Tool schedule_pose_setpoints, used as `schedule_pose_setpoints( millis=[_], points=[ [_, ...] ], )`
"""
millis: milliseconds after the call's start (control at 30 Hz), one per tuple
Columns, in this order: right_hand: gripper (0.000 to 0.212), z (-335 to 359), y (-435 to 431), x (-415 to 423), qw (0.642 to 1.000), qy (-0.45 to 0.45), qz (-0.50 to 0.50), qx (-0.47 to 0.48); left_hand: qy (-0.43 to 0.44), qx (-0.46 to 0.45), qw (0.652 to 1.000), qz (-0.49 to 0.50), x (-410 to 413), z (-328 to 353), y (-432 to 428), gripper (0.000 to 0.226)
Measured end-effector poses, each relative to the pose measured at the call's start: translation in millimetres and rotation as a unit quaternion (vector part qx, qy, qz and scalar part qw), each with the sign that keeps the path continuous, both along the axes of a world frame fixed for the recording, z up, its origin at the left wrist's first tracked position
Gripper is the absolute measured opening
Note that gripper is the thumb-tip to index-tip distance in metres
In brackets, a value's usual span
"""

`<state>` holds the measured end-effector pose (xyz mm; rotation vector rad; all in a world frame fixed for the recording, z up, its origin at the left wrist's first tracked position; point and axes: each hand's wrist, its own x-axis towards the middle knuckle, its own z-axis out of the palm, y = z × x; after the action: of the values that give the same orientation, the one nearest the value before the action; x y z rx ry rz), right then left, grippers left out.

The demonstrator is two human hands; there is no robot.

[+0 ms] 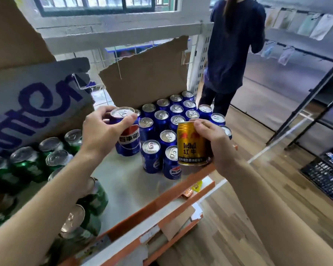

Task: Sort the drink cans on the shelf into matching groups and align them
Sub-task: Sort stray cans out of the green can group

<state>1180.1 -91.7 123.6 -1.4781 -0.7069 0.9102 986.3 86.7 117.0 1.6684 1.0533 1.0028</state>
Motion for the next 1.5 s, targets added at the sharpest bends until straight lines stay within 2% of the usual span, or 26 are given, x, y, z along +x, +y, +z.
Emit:
schedule_pose_setpoints(
  millis=[67, 200, 333, 467, 533, 600, 667, 733, 800, 833, 900, 967, 1000, 1067, 1100, 1267, 1367, 1500],
  points=[
    [0.026, -1, 10, 5, 1.0, 0.005, 0.004, -0.002, 0.033, 0.01, 0.999, 0.009, 4, -11, 12, 0.069],
    [0.042, -9, 26, 21, 1.0, 0.006, 0.024, -0.009, 0.101, 0.031, 0.994, 0.027, 14, -37, 25, 0.053],
    [0.046, -16, 35, 44, 0.998, 0.003, 0.057, 0.002, 0.143, 0.02, 0.988, 0.062, 29, -57, 29, 0.056],
    [0.055, -17, 43, 67, 0.996, -0.014, 0.086, 0.001, 0.178, 0.002, 0.979, 0.096, 44, -68, 23, 0.051],
    [0.06, -14, 46, 78, 0.994, -0.028, 0.109, 0.003, 0.197, -0.013, 0.975, 0.105, 48, -73, 20, 0.057],
    [0.062, -11, 50, 88, 0.99, -0.04, 0.134, 0.008, 0.235, -0.016, 0.965, 0.119, 51, -80, 16, 0.073],
    [0.057, -8, 54, 96, 0.986, -0.053, 0.158, 0.015, 0.253, -0.002, 0.958, 0.133, 55, -89, 11, 0.074],
    [0.04, -7, 57, 101, 0.982, -0.058, 0.179, 0.023, 0.258, 0.006, 0.954, 0.151, 59, -94, 6, 0.057],
    [0.023, -9, 60, 106, 0.978, -0.058, 0.197, 0.03, 0.259, 0.001, 0.951, 0.167, 60, -96, 3, 0.053],
    [0.022, -10, 62, 107, 0.976, -0.058, 0.205, 0.032, 0.265, 0.002, 0.95, 0.163, 60, -95, 1, 0.057],
    [0.034, -12, 68, 106, 0.971, -0.066, 0.226, 0.038, 0.279, -0.004, 0.95, 0.143, 58, -87, -3, 0.053],
    [0.051, -14, 75, 97, 0.965, -0.072, 0.248, 0.039, 0.274, -0.002, 0.953, 0.131, 54, -74, -11, 0.044],
    [0.057, -14, 79, 91, 0.962, -0.073, 0.259, 0.042, 0.279, 0.01, 0.952, 0.129, 50, -66, -17, 0.047],
    [0.06, -13, 88, 74, 0.956, -0.069, 0.281, 0.058, 0.315, 0.052, 0.938, 0.131, 35, -50, -35, 0.069],
    [0.061, -12, 92, 64, 0.952, -0.061, 0.291, 0.066, 0.339, 0.079, 0.927, 0.138, 25, -44, -44, 0.075],
    [0.054, -9, 107, 1, 0.931, -0.034, 0.349, 0.098, 0.429, 0.152, 0.87, 0.188, -40, -28, -99, 0.076],
    [0.047, -4, 108, -47, 0.91, -0.042, 0.396, 0.115, 0.436, 0.168, 0.85, 0.241, -83, -20, -130, 0.071],
    [0.049, 4, 97, -117, 0.88, -0.061, 0.451, 0.138, 0.444, 0.153, 0.83, 0.303, -146, -12, -166, 0.069]
  ],
)
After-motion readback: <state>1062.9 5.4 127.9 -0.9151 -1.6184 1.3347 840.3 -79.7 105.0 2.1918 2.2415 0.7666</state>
